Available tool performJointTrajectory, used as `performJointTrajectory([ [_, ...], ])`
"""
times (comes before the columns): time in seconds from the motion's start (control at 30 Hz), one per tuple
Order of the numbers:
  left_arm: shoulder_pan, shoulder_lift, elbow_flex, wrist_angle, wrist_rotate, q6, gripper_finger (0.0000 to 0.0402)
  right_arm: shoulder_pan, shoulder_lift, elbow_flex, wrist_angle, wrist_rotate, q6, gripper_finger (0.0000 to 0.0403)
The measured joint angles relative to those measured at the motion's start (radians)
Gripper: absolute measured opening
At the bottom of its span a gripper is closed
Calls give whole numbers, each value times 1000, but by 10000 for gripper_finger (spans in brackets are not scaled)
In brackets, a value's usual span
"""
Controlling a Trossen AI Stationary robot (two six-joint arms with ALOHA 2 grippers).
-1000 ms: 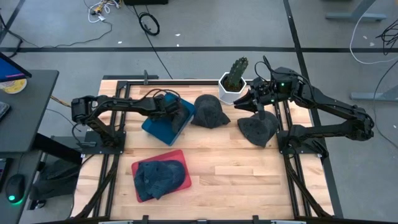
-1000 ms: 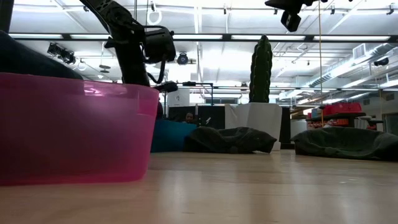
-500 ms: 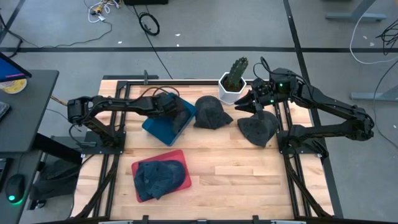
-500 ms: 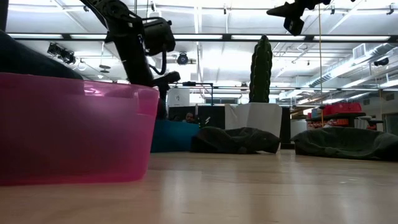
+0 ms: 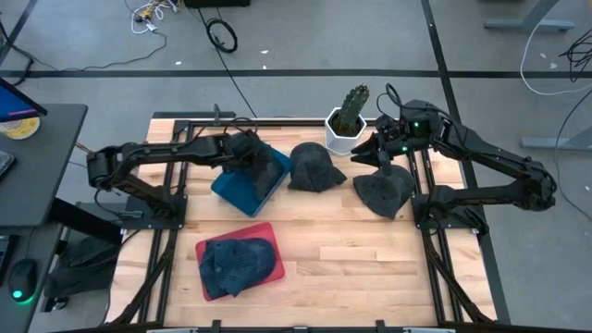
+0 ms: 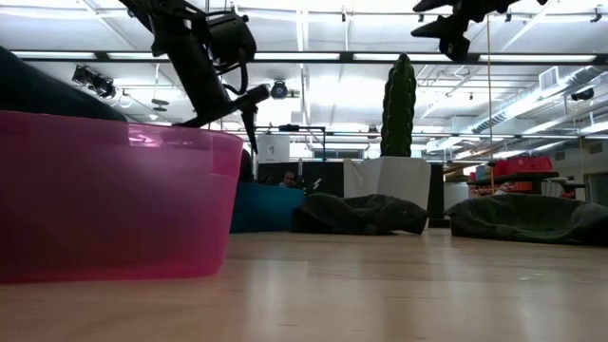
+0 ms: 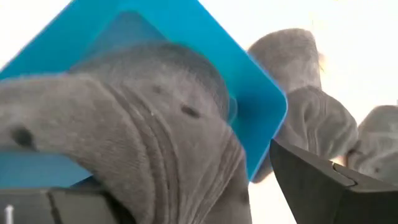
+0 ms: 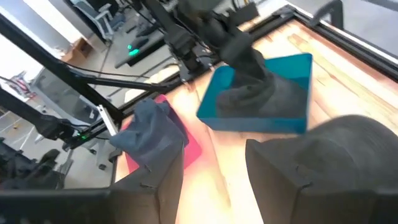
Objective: Pick & Place hat
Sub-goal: Put the middle black cap into the blue bin, then put the right black cap into the blue bin
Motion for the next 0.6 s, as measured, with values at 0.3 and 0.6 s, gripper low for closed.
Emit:
performJointTrajectory([
  [0.3,-24,-104,0,-108,70,-94,295,-31,-1,0,-99,1,-14,176],
  [0.6,-69,-233,0,-265,73,-48,295,-65,-12,0,-176,113,24,176],
])
